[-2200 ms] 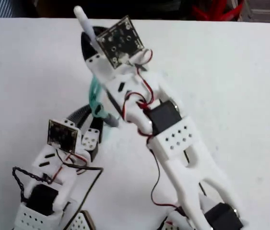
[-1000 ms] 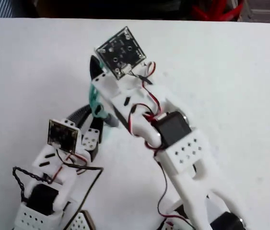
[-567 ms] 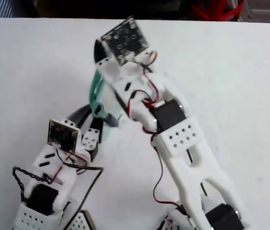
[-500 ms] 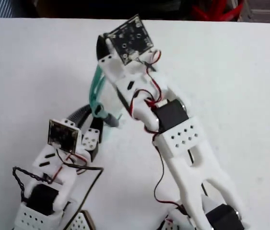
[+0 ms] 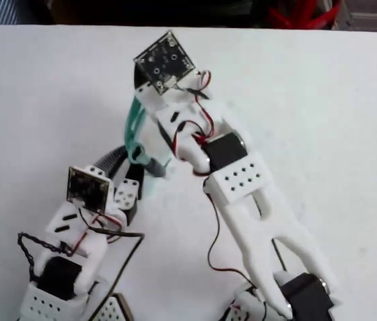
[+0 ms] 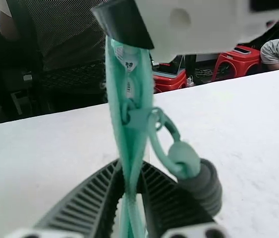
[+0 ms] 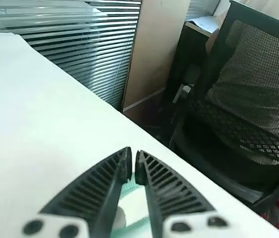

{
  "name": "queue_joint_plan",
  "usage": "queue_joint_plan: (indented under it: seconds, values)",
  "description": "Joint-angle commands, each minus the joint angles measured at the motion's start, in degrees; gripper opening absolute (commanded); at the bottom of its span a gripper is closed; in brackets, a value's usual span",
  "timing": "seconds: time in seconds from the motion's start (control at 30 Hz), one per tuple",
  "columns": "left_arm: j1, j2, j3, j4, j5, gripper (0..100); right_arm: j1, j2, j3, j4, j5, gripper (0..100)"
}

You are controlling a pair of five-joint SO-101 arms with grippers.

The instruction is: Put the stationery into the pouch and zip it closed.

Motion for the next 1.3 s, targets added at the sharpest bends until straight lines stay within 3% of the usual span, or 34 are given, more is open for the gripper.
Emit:
queue_joint_plan:
  seconds: [0.0,0.3,0.77,0.97,1.27]
  values:
    - [-0.48,-0.4,-0.97,-1.67,-0.62,3,0.66,-5.32,-2.37,4.79,-2.55,1.8]
    - [-0.57,-0.4,-1.05,-1.67,-0.62,3,1.27,-12.35,-5.8,16.66,-5.45,1.8]
    - [-0.57,-0.4,-0.97,-1.67,-0.62,3,-1.01,2.59,-21.98,25.98,-5.63,1.8]
    - [-0.57,-0.4,-1.05,-1.67,-0.62,3,-0.31,10.42,-27.6,36.97,-5.8,1.8]
    - [-2.24,-0.4,-1.14,-1.23,0.35,17,-0.57,12.7,-42.37,54.29,-5.89,1.8]
